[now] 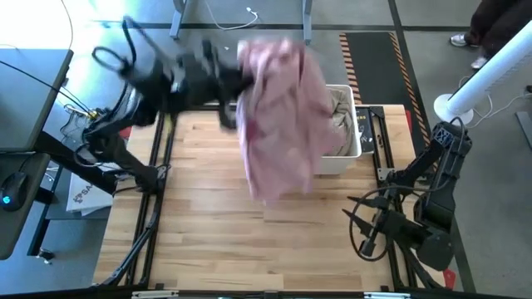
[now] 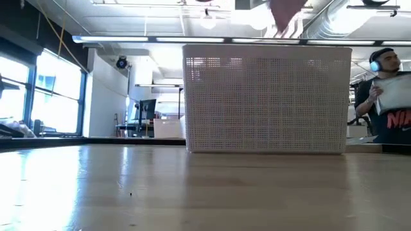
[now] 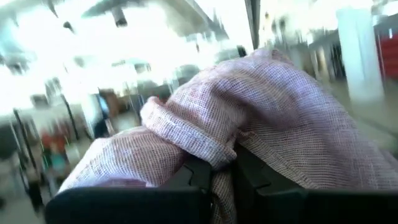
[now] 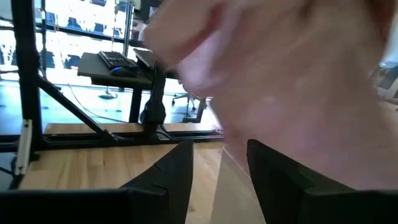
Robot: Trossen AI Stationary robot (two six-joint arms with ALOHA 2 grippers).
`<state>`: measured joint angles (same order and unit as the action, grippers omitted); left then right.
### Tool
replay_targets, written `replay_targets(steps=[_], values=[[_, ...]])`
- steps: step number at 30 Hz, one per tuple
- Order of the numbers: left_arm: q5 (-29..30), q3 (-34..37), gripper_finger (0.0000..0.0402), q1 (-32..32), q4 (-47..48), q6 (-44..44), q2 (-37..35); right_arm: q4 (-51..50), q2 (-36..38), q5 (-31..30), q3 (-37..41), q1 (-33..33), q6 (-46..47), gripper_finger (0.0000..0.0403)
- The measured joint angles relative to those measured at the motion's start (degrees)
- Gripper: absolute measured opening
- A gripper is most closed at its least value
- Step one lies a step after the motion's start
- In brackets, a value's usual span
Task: Sort clothes
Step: Put the pink shirt into the laundry bin
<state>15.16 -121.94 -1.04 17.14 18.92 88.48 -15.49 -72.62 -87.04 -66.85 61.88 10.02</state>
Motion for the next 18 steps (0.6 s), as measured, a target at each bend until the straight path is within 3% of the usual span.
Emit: replay_targets(steps=[3,7,14,18], values=[[-9.9,-6.5,0.0017,8.1,-4.2,0.3,5.4,-1.1,0.0,0.0,0.0,-0.4,0.1,0.0149],[-16.3,-9.8,0.0016,16.3,-3.7,-5.1,13.2,-2.0,0.0,0.0,0.0,-0.5,0.5,0.0149],[-14.5,-9.6,0.0016,23.7,8.8,-7.7,29.0,-3.0,0.0,1.3,0.1,-0.4,2.5,0.0149],[-5.5,-9.6,0.0025,25.6,20.0,-9.7,36.8,-6.7,0.0,1.9,0.2,-0.6,9.7,0.0149]])
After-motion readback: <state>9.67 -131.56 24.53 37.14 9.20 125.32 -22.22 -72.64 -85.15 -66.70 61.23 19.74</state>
